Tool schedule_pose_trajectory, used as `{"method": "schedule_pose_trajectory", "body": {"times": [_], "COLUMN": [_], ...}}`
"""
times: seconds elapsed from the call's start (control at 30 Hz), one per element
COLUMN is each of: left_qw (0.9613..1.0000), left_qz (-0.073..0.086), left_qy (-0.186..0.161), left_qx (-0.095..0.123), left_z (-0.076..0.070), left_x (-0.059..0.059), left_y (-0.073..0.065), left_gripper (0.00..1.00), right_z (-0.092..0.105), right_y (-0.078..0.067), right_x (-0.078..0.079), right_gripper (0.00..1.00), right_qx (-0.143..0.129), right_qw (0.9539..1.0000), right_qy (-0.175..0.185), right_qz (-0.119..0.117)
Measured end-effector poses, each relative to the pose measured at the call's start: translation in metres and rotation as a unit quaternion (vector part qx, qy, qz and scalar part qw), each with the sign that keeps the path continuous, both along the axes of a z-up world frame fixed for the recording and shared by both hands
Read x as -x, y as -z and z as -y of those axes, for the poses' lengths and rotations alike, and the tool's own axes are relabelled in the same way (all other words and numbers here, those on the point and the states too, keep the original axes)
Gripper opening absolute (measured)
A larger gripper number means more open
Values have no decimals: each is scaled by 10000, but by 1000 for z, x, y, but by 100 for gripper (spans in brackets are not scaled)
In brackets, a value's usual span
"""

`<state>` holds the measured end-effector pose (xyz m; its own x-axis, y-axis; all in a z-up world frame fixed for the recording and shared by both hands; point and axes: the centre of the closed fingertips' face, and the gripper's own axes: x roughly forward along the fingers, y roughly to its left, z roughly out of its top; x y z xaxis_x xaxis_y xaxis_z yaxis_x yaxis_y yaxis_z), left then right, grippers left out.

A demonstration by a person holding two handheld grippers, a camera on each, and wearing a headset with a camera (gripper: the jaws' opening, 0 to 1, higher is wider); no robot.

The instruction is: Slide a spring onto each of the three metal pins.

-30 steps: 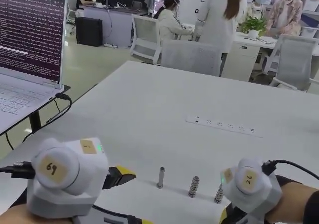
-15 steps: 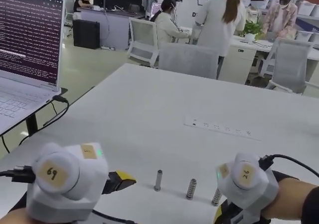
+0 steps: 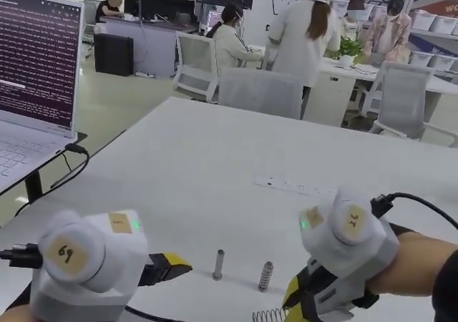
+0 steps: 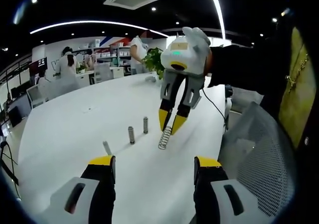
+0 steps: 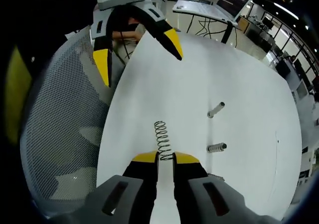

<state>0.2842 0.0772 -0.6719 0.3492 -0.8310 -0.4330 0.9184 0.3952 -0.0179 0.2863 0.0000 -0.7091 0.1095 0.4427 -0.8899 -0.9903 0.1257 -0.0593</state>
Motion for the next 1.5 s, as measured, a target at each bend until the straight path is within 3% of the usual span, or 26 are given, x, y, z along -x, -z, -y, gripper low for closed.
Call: {"method": "schedule_pose_trajectory", "body": {"times": [0.23, 0.47, 0.97, 1.23, 1.5], "left_qw": [9999, 9996, 9982, 9979, 9977], "left_qz": [33, 101, 298, 344, 337], "left_qy": [154, 270, 514, 550, 580], "left_qx": [-15, 28, 18, -23, -56], "left_z": [5, 10, 12, 13, 13], "left_x": [3, 5, 8, 8, 9], "left_y": [-1, -5, -8, -7, -5], "left_gripper": [51, 42, 11, 3, 2], "right_z": [-25, -43, -52, -51, -51], "right_y": [-24, -38, -42, -41, -44], "right_x": [5, 8, 13, 13, 15], "right_gripper": [8, 8, 8, 8, 8], "right_qx": [-63, -192, -188, -146, -162], "right_qw": [9994, 9982, 9973, 9973, 9971], "right_qy": [-311, -513, -662, -678, -701], "right_qz": [168, 255, 239, 231, 247]}}
